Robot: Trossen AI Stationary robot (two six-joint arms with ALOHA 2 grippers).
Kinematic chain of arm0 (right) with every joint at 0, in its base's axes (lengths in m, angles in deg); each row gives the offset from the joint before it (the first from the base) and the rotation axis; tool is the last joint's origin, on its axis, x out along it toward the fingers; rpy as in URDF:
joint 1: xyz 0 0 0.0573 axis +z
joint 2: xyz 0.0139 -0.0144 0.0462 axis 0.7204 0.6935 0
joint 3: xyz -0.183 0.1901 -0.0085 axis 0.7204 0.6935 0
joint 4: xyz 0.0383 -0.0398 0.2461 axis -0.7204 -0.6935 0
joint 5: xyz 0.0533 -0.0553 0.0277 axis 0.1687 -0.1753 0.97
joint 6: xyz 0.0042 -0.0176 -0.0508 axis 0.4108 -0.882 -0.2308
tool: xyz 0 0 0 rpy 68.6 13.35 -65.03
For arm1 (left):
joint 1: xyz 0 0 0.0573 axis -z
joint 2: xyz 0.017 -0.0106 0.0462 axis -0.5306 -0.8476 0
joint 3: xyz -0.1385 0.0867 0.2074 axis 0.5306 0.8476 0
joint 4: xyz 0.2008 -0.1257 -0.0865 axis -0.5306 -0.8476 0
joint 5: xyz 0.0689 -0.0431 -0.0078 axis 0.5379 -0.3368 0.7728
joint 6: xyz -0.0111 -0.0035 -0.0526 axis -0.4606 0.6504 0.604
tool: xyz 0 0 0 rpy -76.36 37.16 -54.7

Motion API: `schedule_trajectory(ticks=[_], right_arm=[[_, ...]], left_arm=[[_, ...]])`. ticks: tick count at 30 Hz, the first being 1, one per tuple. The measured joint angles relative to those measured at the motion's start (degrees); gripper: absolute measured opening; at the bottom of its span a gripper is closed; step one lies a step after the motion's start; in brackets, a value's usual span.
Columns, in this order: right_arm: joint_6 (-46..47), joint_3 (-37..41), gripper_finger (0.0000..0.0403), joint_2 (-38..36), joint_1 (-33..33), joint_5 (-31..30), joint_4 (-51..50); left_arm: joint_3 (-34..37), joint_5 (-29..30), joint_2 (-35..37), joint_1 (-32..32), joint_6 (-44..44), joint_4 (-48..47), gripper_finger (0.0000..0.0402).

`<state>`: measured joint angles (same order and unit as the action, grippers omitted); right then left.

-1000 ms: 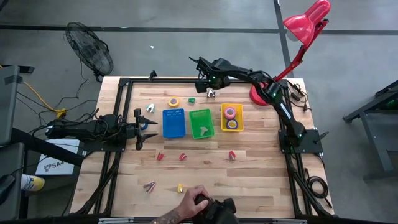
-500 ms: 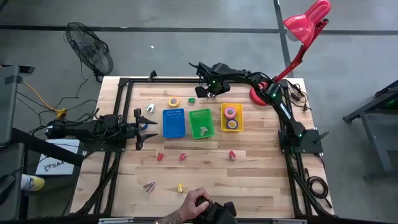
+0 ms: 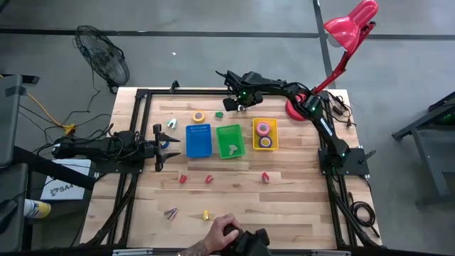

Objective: Pick and place Stapler, Stapler remover, tape
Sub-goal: Put the black staple remover into the green bin

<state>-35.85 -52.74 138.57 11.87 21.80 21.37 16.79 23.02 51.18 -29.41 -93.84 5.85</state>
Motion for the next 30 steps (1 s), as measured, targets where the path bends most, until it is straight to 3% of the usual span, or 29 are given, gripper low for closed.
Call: schedule_trajectory(ticks=[21, 30], right_arm=[[-6.3, -0.3, 0.0113, -0.2, 0.5, 1.5, -2.0], [-11.1, -2.7, 0.0115, -1.4, 0.5, 1.2, -4.8]], left_arm=[[0.0, 0.0, 0.0, 0.0, 0.0, 0.0, 0.0227], [0.0, 0.0, 0.0, 0.0, 0.0, 0.0, 0.0227]])
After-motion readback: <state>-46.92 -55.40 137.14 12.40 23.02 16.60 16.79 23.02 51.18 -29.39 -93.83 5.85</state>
